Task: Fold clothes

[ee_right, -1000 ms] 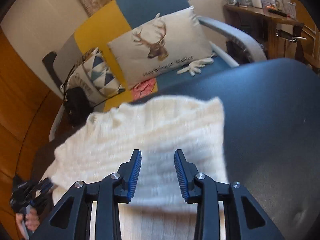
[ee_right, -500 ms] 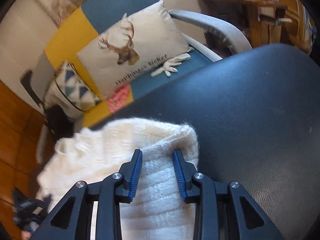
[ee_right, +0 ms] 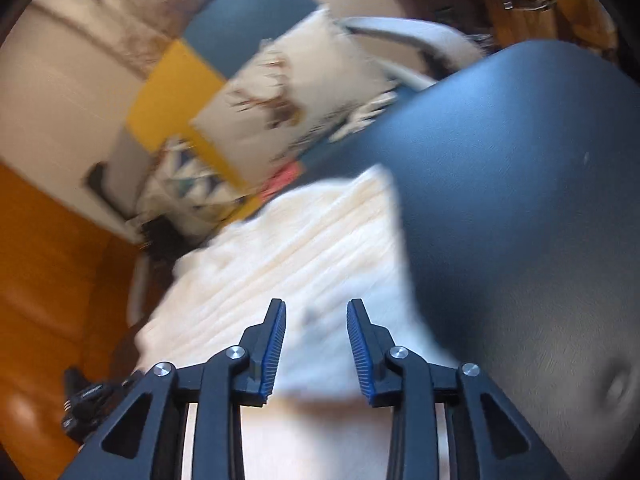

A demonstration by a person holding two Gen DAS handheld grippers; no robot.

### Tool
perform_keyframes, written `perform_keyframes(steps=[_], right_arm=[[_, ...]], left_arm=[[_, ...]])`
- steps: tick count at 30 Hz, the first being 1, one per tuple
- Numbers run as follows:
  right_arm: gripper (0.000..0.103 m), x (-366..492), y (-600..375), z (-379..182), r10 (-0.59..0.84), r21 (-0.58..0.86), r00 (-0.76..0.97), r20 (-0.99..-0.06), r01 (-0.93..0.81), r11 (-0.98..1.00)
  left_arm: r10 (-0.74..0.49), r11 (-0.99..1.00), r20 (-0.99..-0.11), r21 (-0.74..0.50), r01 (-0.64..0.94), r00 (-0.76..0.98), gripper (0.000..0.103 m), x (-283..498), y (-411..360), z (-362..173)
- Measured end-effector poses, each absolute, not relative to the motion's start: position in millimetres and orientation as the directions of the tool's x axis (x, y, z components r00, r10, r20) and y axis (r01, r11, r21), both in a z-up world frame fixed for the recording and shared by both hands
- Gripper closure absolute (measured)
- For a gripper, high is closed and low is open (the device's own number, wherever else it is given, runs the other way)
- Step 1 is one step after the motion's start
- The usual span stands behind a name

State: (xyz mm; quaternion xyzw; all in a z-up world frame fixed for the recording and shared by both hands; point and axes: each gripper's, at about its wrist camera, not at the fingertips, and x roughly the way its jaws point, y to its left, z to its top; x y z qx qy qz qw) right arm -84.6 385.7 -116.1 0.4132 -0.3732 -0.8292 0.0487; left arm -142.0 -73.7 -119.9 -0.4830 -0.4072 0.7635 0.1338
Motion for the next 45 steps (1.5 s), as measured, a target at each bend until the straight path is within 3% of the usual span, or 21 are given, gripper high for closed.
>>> perform_keyframes(steps=[3,9,13,16,25,29,36,38,41,42,43,45], right_arm=[[0.07,-84.6,350.3,-108.6,-0.492,0.709,-0.624,-0.607,-0.145,-0.69],[0.07,-130.2,279.6,-92.9,-0.561,0.703,-0.515,-0.648,-0.12,-0.701],[0.067,-73.0,250.3,-70.1,-0.674,0.771,-0.507,-0.537,0.028,-0.636],[0.066,-8.4,233.6,-76.6,-0.72,0.772,-0.456,-0.523,0.103,-0.627],[0.065,83.1,268.4,-125.1,-0.643,0.748,-0.472,-0.603,-0.055,-0.661],[0.065,64.3,299.0,-133.3,-0.575,0.738,-0.532,-0.621,-0.152,-0.657],[0.065,-33.9,342.3,-118.0,-0.49,0.705,-0.605,-0.627,-0.174,-0.687],[0.065,-60.4,356.1,-122.6,-0.465,0.685,-0.596,-0.654,-0.206,-0.699],[0.069,-90.5,368.2,-154.7,-0.417,0.59,-0.483,-0.77,-0.288,-0.755],[0.077,-90.7,373.9,-158.3,-0.429,0.603,-0.485,-0.762,-0.29,-0.743],[0.078,-90.8,379.6,-161.8,-0.441,0.616,-0.486,-0.754,-0.292,-0.731],[0.074,-98.6,387.7,-164.7,-0.444,0.628,-0.496,-0.746,-0.302,-0.717]], left_arm=[[0.637,-0.614,-0.618,-0.768,0.182,-0.46,0.093,-96.5,-64.2,-121.6],[0.665,-0.652,-0.641,-0.749,0.121,-0.383,0.093,-38.7,-33.9,-115.7],[0.65,-0.698,-0.672,-0.713,0.071,-0.355,0.09,-18.5,-28.7,-111.4],[0.66,-0.694,-0.675,-0.716,0.077,-0.332,0.087,-8.8,-28.3,-118.0],[0.65,-0.703,-0.686,-0.706,0.083,-0.328,0.087,11.6,-38.4,-122.2],[0.63,-0.717,-0.682,-0.694,0.058,-0.372,0.087,-15.8,-41.1,-102.3],[0.592,-0.754,-0.69,-0.657,0.016,-0.417,0.087,-115.4,-23.1,-79.3],[0.574,-0.767,-0.711,-0.641,0.038,-0.406,0.087,-148.2,-17.9,-86.7],[0.518,-0.82,-0.771,-0.57,0.041,-0.37,0.087,-183.8,-10.9,-109.2],[0.482,-0.841,-0.799,-0.537,0.067,-0.361,0.087,-192.5,-13.9,-119.1],[0.482,-0.835,-0.807,-0.541,0.099,-0.341,0.092,-199.3,-20.1,-129.3],[0.522,-0.798,-0.771,-0.593,0.111,-0.365,0.093,-203.1,-29.2,-129.1]])
